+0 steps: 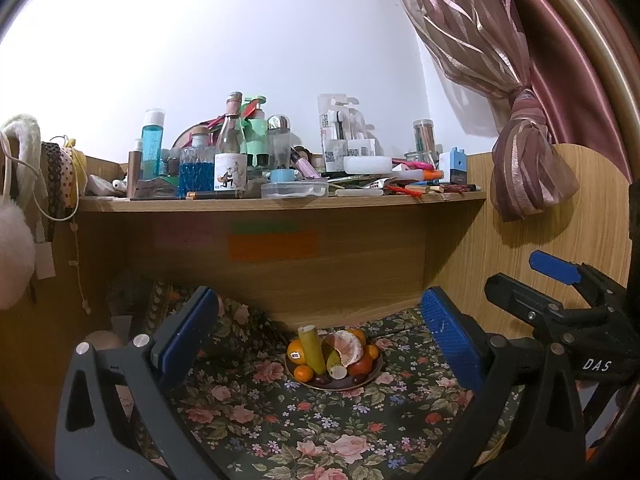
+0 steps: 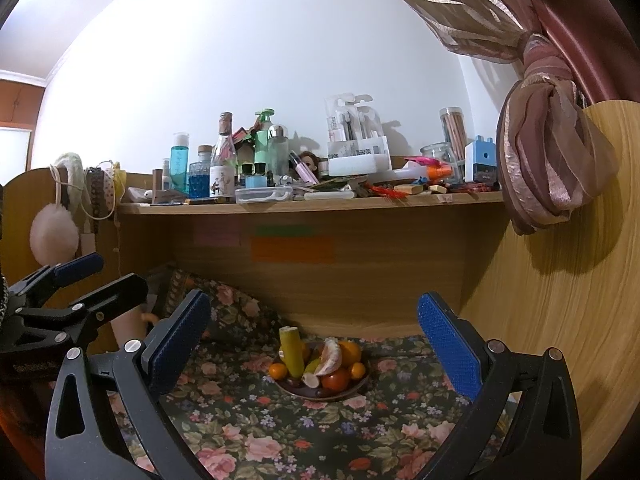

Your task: Organize fruits

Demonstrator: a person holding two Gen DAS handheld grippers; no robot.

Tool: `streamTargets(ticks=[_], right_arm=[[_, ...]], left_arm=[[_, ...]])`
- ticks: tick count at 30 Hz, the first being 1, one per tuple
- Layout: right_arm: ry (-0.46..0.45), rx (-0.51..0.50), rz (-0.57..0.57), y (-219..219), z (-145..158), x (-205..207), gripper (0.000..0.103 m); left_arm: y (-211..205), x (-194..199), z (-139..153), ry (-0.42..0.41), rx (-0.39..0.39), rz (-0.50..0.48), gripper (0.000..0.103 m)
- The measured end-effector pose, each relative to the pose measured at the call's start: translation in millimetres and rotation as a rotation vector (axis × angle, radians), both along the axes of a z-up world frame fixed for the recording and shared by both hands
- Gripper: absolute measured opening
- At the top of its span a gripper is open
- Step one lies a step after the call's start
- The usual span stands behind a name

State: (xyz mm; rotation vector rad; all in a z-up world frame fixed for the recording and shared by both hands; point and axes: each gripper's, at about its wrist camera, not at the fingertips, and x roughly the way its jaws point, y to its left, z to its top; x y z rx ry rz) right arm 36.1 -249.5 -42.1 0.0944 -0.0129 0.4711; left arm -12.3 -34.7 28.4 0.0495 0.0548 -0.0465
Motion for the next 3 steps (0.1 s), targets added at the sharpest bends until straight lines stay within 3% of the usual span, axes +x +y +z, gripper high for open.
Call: streamTargets(ticks=[3], right_arm=[[0.007,-0.002,0.001,0.7,-1.6,4.3,0.103]], left_arm=[[-0.5,3.3,-0.6,0.007,-0.001,0.004,0.103]])
